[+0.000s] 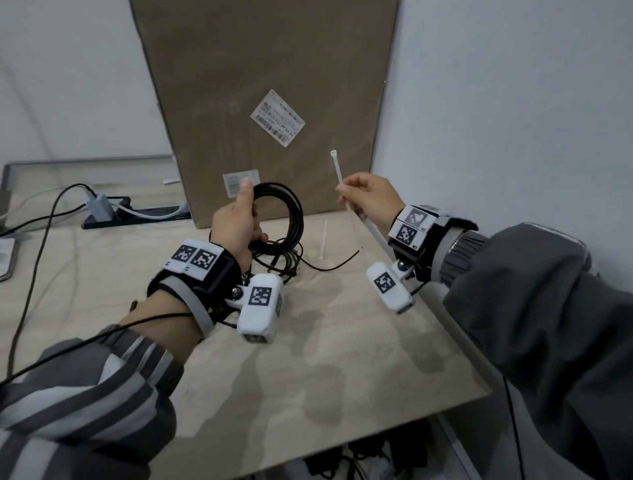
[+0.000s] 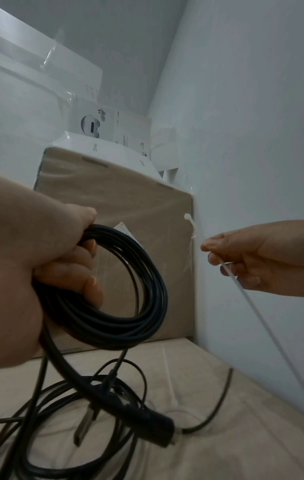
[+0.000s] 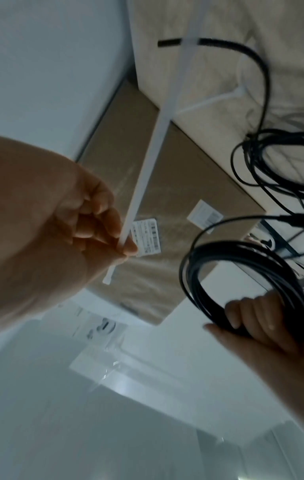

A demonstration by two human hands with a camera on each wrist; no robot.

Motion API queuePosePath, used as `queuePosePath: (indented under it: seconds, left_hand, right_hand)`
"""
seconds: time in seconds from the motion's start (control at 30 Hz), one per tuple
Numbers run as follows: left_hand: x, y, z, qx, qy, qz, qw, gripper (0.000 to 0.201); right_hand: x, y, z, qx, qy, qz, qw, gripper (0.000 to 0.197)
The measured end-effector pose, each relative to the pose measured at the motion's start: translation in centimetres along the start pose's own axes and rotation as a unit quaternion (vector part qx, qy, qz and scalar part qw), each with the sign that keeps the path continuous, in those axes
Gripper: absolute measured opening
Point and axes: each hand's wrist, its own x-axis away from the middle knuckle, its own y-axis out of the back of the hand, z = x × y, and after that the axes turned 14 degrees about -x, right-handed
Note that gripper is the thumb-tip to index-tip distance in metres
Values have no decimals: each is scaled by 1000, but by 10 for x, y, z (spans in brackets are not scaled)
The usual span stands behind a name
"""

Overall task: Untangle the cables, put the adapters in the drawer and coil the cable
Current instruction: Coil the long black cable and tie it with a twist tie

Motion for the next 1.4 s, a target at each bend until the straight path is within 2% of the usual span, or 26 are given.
queuePosePath:
  seconds: [0.17, 0.27, 0.37, 0.53, 0.63, 0.77, 0.9, 0.97, 1.03, 1.13, 1.27, 1.4]
  left_hand:
    - [33, -2, -11, -2, 2, 11, 1000, 45]
    - [50, -2, -16, -7, 2, 23, 1000, 43]
    - [63, 2, -18, -3, 15, 18, 1000, 43]
    - [80, 7, -19, 0, 13, -11, 1000, 45]
    - [89, 8, -19, 13, 3, -32, 999, 46]
    - [98, 4, -21, 38, -28, -37, 998, 46]
    - [105, -2, -26, 49, -59, -21, 997, 49]
    - [105, -1, -30, 64, -51, -13, 997, 53]
    - [104, 2, -32, 86, -35, 5, 996, 62]
    - [99, 6, -31, 79, -21, 44, 996, 68]
    - [93, 13, -25, 77, -15, 106, 991, 58]
    - [86, 16, -21, 74, 16, 151, 986, 52]
  right_hand:
    - [49, -8, 32, -33, -2, 45, 998, 9]
    - [72, -13, 51, -64, 34, 48, 996, 7]
    - [89, -15, 71, -92, 78, 8, 993, 8]
    - [109, -15, 87, -150, 124, -125, 973, 8]
    - [118, -21, 84, -195, 101, -178, 959, 10]
    - [126, -36, 71, -262, 46, -211, 941, 8]
    - [127, -52, 66, -387, -5, -227, 894, 13]
    - [128, -57, 64, -440, -27, -229, 868, 18]
    - [128, -60, 61, -482, -51, -217, 847, 20]
    - [130, -61, 57, -517, -84, -166, 836, 17]
    - [126, -53, 57, -539, -122, -139, 822, 19]
    - [125, -52, 52, -548, -130, -122, 817, 24]
